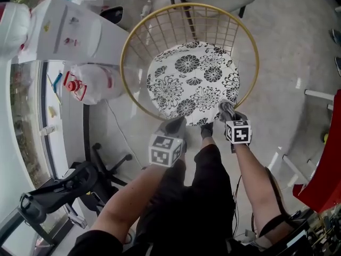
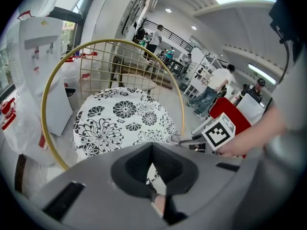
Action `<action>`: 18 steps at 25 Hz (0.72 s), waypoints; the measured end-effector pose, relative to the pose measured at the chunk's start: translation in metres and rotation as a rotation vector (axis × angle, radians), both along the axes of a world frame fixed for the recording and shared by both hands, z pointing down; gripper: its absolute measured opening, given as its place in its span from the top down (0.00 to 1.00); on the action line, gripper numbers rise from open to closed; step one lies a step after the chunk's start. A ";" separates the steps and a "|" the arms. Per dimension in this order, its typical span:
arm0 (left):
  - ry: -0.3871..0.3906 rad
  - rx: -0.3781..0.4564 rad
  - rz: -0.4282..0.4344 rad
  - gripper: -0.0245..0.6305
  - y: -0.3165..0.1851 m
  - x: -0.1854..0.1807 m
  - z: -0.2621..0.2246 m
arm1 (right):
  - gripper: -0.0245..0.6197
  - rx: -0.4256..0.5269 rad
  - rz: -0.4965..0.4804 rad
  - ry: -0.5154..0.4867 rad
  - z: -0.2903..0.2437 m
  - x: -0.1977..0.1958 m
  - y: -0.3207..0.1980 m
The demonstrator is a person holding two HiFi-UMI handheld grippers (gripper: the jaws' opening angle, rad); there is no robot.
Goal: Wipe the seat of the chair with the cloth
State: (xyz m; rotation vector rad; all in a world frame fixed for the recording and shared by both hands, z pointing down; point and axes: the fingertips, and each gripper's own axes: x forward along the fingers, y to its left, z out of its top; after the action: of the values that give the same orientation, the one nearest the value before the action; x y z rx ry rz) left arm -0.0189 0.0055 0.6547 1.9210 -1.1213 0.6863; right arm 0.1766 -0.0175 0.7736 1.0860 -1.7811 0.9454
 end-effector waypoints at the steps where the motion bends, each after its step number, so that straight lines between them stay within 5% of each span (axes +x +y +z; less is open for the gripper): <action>1: 0.000 0.004 -0.005 0.95 -0.001 -0.001 -0.002 | 0.93 0.007 0.005 0.005 -0.004 0.002 -0.002; 6: -0.010 0.023 -0.044 0.95 -0.005 -0.012 -0.012 | 0.93 0.047 -0.020 -0.033 -0.026 -0.022 -0.012; 18: -0.064 0.008 -0.235 0.95 0.015 -0.089 -0.013 | 0.93 0.006 -0.351 -0.257 -0.029 -0.213 0.014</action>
State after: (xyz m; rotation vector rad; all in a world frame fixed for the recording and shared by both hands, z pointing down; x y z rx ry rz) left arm -0.1081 0.0208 0.6417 1.7479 -1.3663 0.6172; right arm -0.0361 -0.0034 0.7444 0.6432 -2.0979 0.8901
